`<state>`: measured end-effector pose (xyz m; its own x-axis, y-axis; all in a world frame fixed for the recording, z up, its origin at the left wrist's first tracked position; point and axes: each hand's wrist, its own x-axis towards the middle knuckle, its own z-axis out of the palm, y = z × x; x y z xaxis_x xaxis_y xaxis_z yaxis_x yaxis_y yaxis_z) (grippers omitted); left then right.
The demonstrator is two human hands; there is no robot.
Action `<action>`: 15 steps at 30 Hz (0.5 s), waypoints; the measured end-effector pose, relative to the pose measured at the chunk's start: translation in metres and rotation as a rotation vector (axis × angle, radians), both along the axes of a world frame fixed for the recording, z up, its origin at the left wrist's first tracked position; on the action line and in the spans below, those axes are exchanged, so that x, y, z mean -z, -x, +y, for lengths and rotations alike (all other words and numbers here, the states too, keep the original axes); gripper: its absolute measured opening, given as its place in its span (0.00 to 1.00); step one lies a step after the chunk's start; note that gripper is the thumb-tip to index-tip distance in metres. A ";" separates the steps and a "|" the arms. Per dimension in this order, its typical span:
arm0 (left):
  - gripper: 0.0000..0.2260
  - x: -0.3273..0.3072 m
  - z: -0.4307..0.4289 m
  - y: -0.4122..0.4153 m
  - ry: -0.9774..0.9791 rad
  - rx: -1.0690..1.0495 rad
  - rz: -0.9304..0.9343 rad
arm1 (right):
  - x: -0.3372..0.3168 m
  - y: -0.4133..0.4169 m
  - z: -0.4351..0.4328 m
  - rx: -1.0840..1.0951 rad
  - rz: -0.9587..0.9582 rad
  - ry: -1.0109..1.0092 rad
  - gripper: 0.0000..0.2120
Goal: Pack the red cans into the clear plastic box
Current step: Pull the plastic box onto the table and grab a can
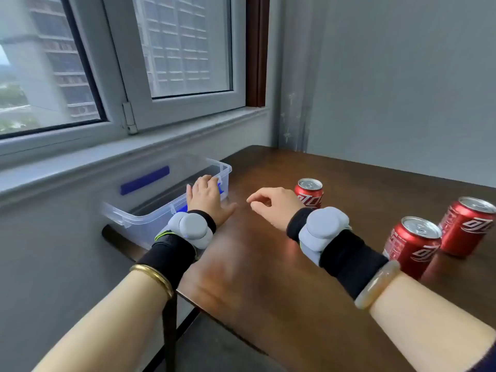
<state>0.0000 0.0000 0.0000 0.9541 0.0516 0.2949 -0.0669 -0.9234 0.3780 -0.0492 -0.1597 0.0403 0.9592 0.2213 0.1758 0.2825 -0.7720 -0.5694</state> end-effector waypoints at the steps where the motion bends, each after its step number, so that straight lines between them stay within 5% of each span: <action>1: 0.32 -0.002 0.006 0.001 -0.040 -0.034 -0.006 | 0.001 0.003 0.001 0.007 0.003 0.002 0.12; 7: 0.29 -0.006 0.033 -0.007 -0.198 -0.117 0.043 | -0.001 0.001 0.003 0.129 -0.019 0.029 0.14; 15: 0.19 -0.003 0.029 -0.006 -0.177 -0.133 0.090 | -0.007 -0.038 -0.027 0.558 -0.073 0.373 0.26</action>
